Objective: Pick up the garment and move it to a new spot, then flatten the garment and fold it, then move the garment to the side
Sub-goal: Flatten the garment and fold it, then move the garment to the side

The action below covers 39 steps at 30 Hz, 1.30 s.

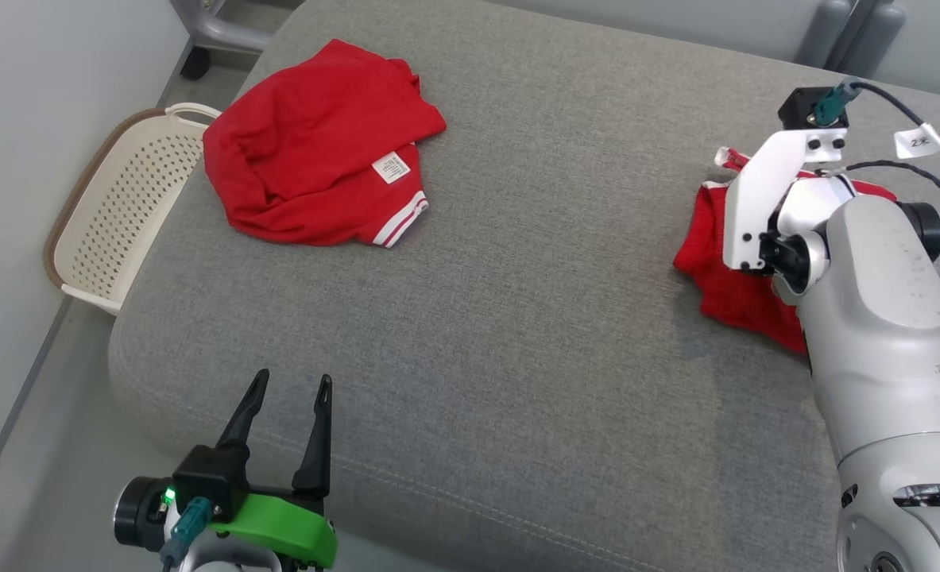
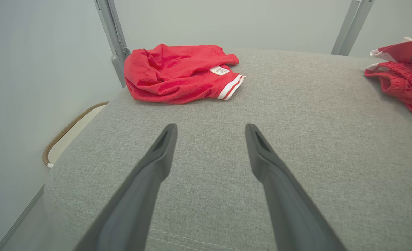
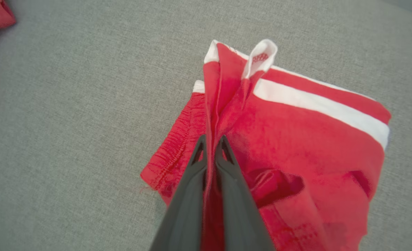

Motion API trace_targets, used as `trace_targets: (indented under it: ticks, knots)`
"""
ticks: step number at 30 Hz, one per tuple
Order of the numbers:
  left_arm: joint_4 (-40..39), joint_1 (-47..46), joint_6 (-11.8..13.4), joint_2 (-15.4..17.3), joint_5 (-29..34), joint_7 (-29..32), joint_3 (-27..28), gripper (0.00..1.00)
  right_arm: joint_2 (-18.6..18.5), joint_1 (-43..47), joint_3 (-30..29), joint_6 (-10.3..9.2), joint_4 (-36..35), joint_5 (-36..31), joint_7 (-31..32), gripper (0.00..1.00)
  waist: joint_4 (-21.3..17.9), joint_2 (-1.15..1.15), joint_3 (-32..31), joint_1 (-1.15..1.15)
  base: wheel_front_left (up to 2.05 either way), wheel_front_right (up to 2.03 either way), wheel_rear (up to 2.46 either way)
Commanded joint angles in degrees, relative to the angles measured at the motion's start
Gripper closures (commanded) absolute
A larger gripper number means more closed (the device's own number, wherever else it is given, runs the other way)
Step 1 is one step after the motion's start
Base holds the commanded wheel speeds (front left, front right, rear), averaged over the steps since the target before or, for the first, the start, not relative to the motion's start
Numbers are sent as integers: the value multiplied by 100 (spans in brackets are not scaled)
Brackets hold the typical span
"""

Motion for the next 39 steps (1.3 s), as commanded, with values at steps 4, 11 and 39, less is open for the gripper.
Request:
trace_targets:
  ticks: [4, 11, 39]
  knots:
    - [26, 10, -39, -45, -28, -3, 35, 0, -11, -77, 294, -6, 258, 189, -103, 53, 130, 0, 21, 0, 0, 0, 0]
    - [29, 82, -39, -57, 0, -3, 134, 0, -16, -253, 546, -6, 205, 893, -484, 0, -46, 0, -96, 0, 0, 0, 0]
    - [-58, 34, -92, -23, 99, -3, 211, 0, -470, 1337, -576, -6, -785, 804, -867, 0, -642, 0, -81, 0, 0, 0, 0]
